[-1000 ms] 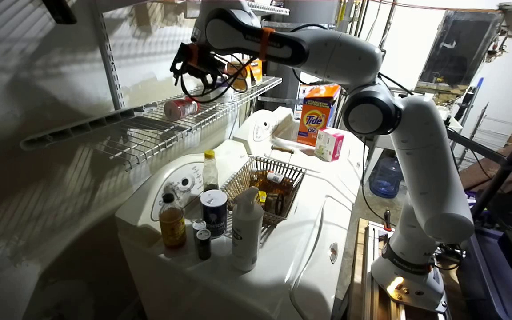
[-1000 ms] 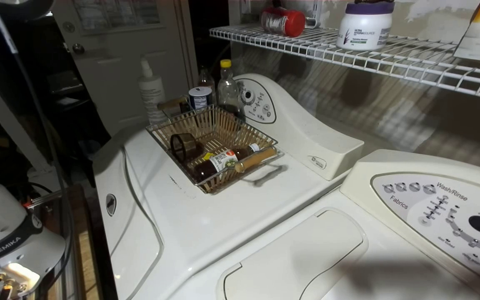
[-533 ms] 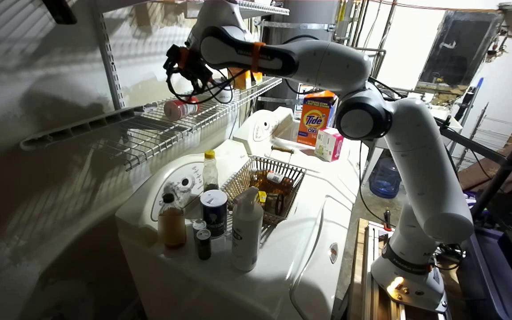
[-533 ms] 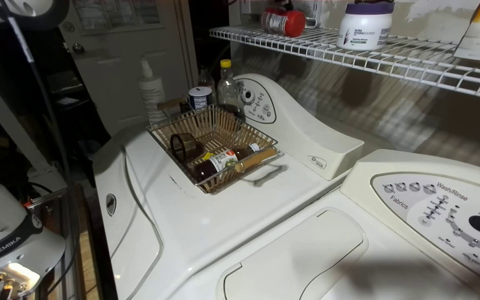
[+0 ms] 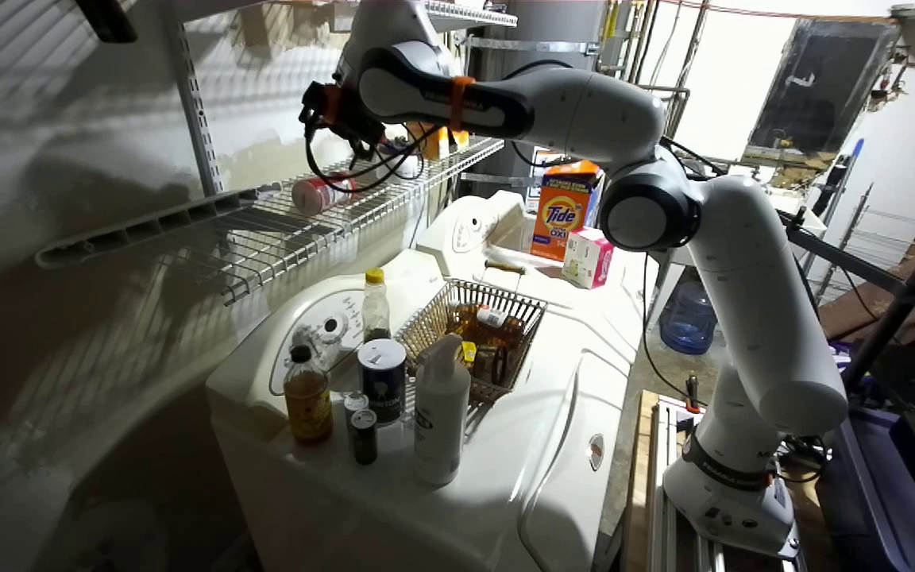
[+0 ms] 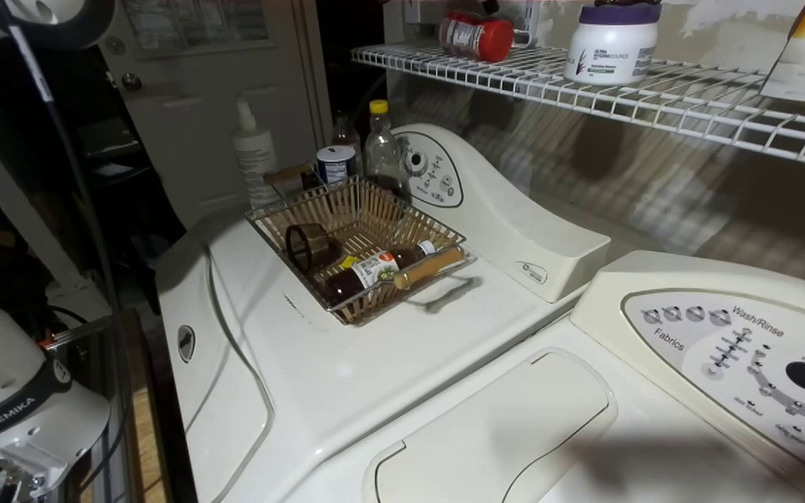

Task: Place the red container on the bottom shelf upright.

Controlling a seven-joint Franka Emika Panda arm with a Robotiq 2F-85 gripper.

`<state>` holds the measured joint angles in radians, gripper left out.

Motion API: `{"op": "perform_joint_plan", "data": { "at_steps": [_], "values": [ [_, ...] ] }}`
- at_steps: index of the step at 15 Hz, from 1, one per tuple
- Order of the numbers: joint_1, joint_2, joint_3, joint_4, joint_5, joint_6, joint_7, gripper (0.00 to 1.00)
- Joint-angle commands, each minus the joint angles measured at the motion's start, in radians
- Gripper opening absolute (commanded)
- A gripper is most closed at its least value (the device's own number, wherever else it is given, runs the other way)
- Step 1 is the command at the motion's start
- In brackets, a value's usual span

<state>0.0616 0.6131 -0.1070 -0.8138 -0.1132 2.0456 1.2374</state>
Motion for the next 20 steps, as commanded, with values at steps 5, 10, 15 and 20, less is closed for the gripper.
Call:
{"op": "perform_joint_plan", "data": {
  "at_steps": [5, 10, 15, 20],
  "values": [
    [0.003, 0.028, 0.002, 0.051, -0.007, -0.204, -0.021, 1.0],
    [-0.003, 0.048, 0.011, 0.058, 0.02, -0.198, 0.018, 1.0],
    [-0.001, 0.07, 0.01, 0.065, 0.028, -0.195, 0.073, 1.0],
    [-0.009, 0.091, 0.012, 0.085, 0.059, -0.159, 0.165, 1.0]
  ]
}}
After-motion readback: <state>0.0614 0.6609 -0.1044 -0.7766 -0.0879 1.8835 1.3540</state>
